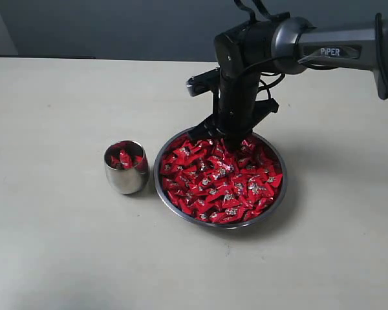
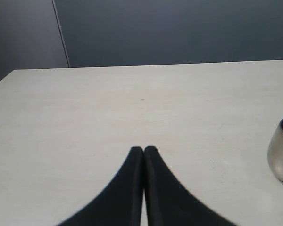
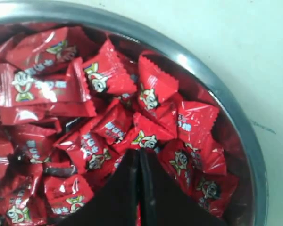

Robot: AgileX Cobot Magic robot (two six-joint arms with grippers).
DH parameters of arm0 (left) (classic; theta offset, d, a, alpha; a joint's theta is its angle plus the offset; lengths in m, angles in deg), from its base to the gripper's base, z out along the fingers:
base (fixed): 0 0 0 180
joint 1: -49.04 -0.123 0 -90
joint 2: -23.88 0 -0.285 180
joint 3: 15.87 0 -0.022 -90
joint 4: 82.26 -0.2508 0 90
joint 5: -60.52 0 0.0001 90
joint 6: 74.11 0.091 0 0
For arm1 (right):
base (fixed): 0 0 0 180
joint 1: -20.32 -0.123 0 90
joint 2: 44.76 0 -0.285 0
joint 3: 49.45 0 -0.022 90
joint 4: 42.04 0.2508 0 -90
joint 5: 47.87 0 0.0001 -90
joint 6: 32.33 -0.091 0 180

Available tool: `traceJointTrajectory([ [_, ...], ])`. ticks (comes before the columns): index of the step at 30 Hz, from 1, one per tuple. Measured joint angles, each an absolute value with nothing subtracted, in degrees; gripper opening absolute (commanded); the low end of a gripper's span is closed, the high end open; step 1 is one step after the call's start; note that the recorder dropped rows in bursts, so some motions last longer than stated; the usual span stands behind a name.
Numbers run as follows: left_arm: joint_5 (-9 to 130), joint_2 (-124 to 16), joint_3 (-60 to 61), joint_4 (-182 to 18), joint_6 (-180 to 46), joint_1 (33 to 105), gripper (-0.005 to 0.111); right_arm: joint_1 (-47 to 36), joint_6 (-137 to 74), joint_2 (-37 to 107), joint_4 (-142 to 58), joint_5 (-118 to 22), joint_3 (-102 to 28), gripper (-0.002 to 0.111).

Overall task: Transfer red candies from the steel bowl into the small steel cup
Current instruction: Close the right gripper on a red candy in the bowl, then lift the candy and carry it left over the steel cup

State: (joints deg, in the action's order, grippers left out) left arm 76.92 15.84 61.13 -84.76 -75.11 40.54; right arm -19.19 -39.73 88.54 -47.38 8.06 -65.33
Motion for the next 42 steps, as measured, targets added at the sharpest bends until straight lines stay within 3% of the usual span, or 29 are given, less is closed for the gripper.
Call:
traceJointTrajectory([
  [20,76.92,15.84,61.13,-84.76,-75.11,40.54,0.000,-19.21,-36.18,83.88,-45.43,12.78,-71.02,-0.001],
  [27,76.92,15.84,61.13,-84.76,-75.11,40.54,0.000,-19.21,-23.81,79.02,-28.52,7.34,-71.68,-0.001],
  [36,76.92,15.84,61.13,-84.76,-75.11,40.54,0.000,-28.23,-17.61,85.12,-20.93,3.59,-78.94,-0.001],
  [42,76.92,15.84,61.13,-84.76,-75.11,40.54,0.000,-29.99,-17.61,89.32,-20.83,6.15,-81.78,-0.001],
])
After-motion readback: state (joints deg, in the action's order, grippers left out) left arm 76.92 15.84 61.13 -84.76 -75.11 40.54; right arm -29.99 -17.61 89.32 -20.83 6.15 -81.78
